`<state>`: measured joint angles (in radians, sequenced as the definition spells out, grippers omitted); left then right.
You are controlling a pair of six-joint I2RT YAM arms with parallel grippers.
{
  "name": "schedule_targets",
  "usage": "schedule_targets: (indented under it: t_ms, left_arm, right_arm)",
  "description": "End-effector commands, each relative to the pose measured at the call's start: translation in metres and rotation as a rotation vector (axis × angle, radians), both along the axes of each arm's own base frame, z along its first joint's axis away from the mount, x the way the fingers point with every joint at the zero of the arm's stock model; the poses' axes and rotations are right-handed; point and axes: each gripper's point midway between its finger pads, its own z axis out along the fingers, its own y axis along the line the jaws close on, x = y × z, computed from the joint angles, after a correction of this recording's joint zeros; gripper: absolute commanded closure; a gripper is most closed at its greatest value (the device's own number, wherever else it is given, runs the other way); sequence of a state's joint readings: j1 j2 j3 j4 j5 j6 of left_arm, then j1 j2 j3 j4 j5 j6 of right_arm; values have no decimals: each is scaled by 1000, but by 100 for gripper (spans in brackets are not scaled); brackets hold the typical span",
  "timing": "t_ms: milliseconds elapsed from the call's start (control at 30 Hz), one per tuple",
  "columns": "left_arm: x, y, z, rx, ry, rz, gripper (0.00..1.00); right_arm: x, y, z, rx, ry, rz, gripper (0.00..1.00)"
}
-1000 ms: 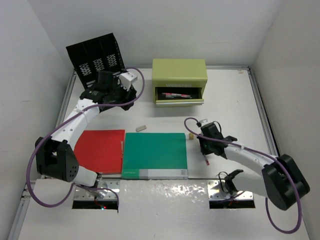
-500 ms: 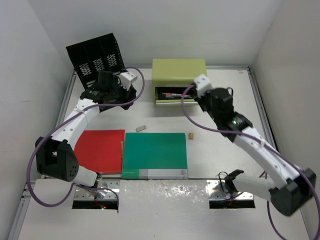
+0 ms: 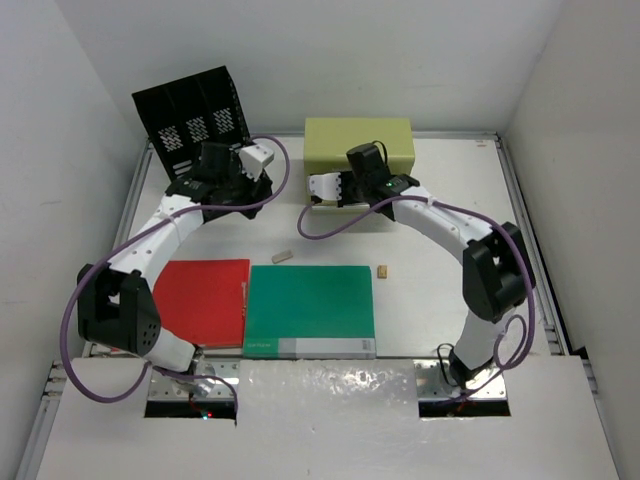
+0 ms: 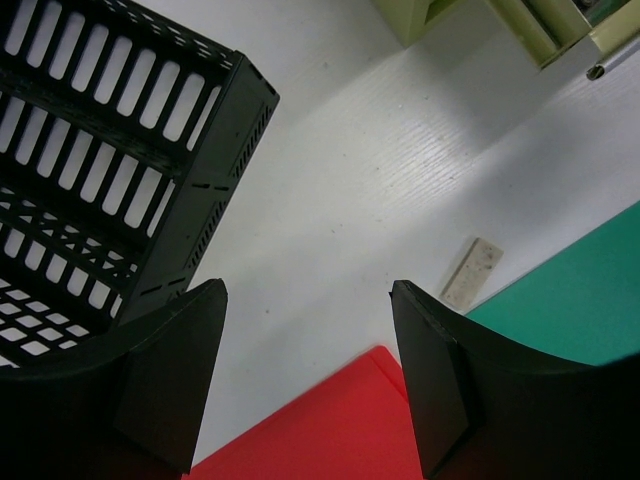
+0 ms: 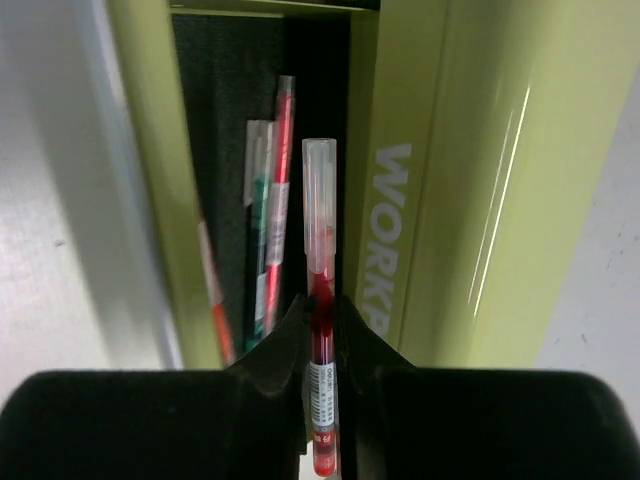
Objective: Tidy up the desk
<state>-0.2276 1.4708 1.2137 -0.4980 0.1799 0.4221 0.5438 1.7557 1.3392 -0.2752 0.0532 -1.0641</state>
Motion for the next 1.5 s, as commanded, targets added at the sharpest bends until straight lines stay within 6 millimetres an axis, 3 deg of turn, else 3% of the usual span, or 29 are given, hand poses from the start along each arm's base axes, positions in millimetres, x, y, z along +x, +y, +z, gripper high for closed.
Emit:
schedule_targets:
  t_ms: [0,33,167,367,400,500,533,567,633,733,867,1000,1167,1200,1300,1467]
  left_arm:
    - [11,2,5,4,-41,4,35]
    - [11,2,5,4,-41,4,35]
    - [13,5,3,19,-46,18,35]
    - [13,5,-1,22,-44,17,35]
    - [13,5,-3,23,-43,17,35]
    - [13,6,-3,25,-54,16,35]
    - [13,7,-4,28,-53,17,35]
    - [14,8,-4,35,-55,19,35]
    - [14,12,-5,50,-58,31,35]
    - [13,21,-7,78,-63,55,35]
    - [11,28,-12,95,-72,67,35]
    - [11,31,-13,101,-70,73,34]
    - [12,31,-21,106,-49,71,34]
    - [13,32,-22,111,-47,73,34]
    - [14,36,-24,125,-47,84,34]
    - [15,38,-24,132,-43,92,34]
  right_arm:
    - [24,6,23,-48,-87,15,90]
    - [25,6,22,-47,-87,14,89]
    - [24,10,27,24,-117,3,58]
    - [22,10,64,189,-195,-71,56]
    - [19,9,80,284,-206,-129,56]
    - [3,3,98,558,-170,-269,64]
    - [-9,2,74,583,-108,-279,65]
    - [-15,7,72,639,-85,-269,68]
    - [-34,16,48,757,31,-289,73]
    - [-48,14,16,872,133,-395,90]
    - [-62,20,-9,988,179,-396,99]
    - [-66,22,-17,1045,169,-371,100]
    - [-40,24,-25,1017,139,-428,100]
    - [-35,27,-37,994,156,-447,100]
    - [-14,26,-36,988,109,-490,100]
    - [5,25,-37,952,60,-515,100]
